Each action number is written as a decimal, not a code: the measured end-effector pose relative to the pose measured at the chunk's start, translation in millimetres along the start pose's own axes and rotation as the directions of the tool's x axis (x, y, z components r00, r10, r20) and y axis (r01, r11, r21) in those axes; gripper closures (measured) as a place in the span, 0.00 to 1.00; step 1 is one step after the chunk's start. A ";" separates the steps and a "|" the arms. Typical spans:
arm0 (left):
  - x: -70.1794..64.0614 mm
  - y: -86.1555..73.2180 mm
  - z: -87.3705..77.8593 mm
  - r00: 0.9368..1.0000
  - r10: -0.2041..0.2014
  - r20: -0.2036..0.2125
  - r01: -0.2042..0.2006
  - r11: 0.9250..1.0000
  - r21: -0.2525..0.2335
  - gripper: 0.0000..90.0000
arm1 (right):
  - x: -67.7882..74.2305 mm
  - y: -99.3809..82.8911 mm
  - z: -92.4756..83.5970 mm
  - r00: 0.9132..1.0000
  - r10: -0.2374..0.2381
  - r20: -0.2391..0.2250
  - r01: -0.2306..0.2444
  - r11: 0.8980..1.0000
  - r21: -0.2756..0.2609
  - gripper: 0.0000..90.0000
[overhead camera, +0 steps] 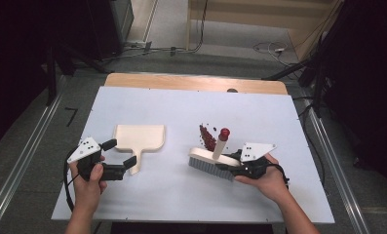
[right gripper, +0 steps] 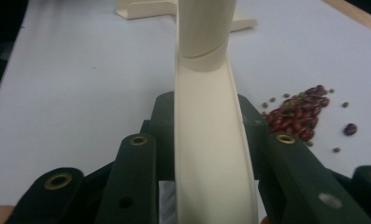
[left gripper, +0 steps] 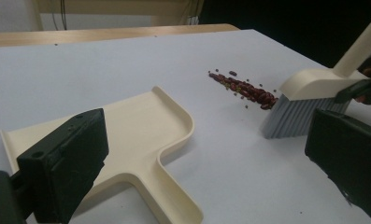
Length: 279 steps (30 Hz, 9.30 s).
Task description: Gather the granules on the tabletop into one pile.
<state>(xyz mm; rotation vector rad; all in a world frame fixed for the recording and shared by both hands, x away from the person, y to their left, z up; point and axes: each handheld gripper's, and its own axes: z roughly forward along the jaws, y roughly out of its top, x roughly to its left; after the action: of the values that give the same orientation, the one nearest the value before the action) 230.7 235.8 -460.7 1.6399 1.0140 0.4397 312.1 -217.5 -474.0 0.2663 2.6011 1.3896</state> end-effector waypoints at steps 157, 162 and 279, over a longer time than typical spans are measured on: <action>-1.0 0.5 4.9 1.000 0.009 0.017 -0.010 1.000 0.010 0.00 | -103.4 10.2 8.6 0.922 0.120 0.368 -0.126 0.992 -0.009 0.73; -0.9 0.3 4.5 1.000 0.008 0.017 -0.008 1.000 0.010 0.00 | -88.8 15.3 23.6 0.946 0.091 0.312 -0.101 0.995 0.016 0.73; -2.8 0.4 6.7 1.000 0.014 0.026 -0.015 1.000 0.018 0.00 | -11.4 42.5 33.2 0.819 0.460 0.343 -0.421 0.888 -0.186 0.73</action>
<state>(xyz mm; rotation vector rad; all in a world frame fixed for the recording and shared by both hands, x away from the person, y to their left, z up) 234.2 229.5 -461.9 1.6664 0.9906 0.4189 334.2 -170.4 -455.9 1.0716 2.2153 1.4165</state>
